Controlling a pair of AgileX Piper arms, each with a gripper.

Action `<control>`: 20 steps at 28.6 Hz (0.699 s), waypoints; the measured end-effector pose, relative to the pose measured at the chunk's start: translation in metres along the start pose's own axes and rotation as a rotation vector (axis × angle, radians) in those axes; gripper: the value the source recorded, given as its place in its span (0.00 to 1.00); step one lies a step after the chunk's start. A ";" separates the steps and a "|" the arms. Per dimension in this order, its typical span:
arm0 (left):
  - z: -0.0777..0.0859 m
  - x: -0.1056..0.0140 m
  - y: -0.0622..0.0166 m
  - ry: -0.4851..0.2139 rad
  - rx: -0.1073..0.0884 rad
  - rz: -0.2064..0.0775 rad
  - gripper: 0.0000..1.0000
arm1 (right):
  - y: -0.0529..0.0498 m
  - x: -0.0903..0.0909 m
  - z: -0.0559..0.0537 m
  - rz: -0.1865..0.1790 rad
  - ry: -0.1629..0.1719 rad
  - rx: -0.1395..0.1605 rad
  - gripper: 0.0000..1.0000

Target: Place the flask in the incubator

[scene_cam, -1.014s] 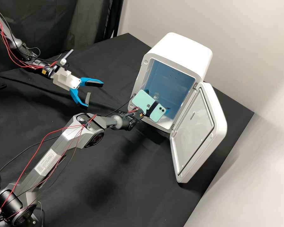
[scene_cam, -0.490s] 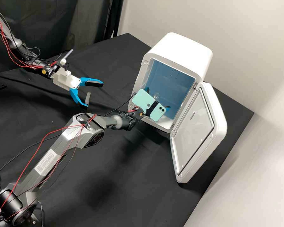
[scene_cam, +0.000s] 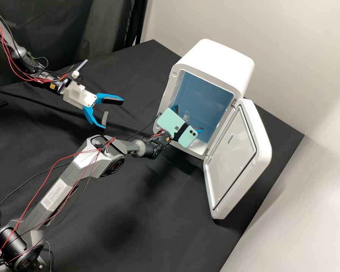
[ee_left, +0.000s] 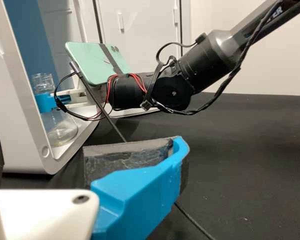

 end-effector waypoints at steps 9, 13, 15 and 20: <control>0.002 -0.001 0.0025 -0.005 0.004 0.007 1.00 | 0.011 -0.023 -0.006 0.022 0.034 -0.007 1.00; 0.002 -0.001 0.0028 -0.005 0.004 0.008 1.00 | 0.017 -0.035 -0.009 0.047 0.065 -0.003 1.00; 0.002 -0.001 0.0028 -0.005 0.004 0.008 1.00 | 0.020 -0.040 -0.012 0.060 0.083 -0.002 1.00; 0.002 -0.002 0.0010 -0.004 0.002 0.002 1.00 | 0.027 -0.055 -0.014 0.082 0.100 0.001 1.00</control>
